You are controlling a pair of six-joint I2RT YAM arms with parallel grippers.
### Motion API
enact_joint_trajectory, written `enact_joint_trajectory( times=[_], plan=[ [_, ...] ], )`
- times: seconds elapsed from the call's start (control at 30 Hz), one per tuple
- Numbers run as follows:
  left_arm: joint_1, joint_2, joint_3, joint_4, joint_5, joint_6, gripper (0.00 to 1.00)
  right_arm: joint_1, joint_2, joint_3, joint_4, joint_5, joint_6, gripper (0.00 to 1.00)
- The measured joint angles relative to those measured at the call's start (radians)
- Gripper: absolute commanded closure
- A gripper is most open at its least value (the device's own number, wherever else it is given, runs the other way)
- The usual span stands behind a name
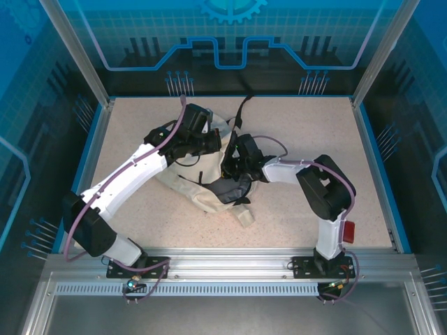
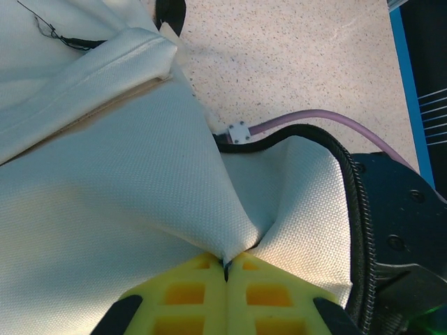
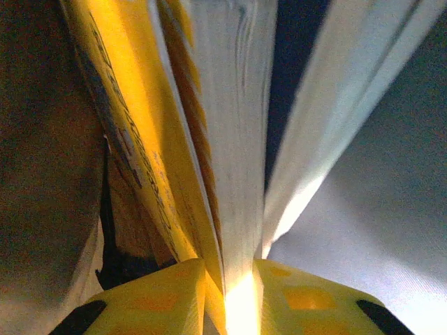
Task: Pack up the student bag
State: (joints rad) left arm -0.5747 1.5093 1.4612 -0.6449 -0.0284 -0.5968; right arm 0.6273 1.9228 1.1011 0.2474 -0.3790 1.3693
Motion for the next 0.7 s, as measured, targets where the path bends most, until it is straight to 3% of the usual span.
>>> enact_joint_trajectory(
  times=[0.17,0.3,0.37,0.5,0.53,0.7],
  plan=[
    [0.006,-0.007,-0.011,0.003,0.000,-0.004,1.00,-0.004,-0.006,-0.017,0.054,-0.007,-0.004,0.61],
    [0.013,-0.017,-0.021,0.007,0.004,-0.007,1.00,-0.028,-0.105,-0.118,0.049,-0.005,-0.026,0.51],
    [0.018,-0.023,-0.028,0.008,0.012,-0.010,0.85,-0.050,-0.188,-0.170,0.011,0.003,-0.045,0.46],
    [0.032,-0.035,-0.053,0.028,0.042,-0.036,0.40,-0.092,-0.385,-0.261,-0.089,0.044,-0.097,0.37],
    [0.037,-0.040,-0.060,0.034,0.048,-0.042,0.32,-0.100,-0.431,-0.278,-0.122,0.060,-0.111,0.35],
    [0.089,-0.091,-0.143,0.058,0.071,-0.071,0.17,-0.156,-0.623,-0.324,-0.339,0.187,-0.201,0.28]
  ],
)
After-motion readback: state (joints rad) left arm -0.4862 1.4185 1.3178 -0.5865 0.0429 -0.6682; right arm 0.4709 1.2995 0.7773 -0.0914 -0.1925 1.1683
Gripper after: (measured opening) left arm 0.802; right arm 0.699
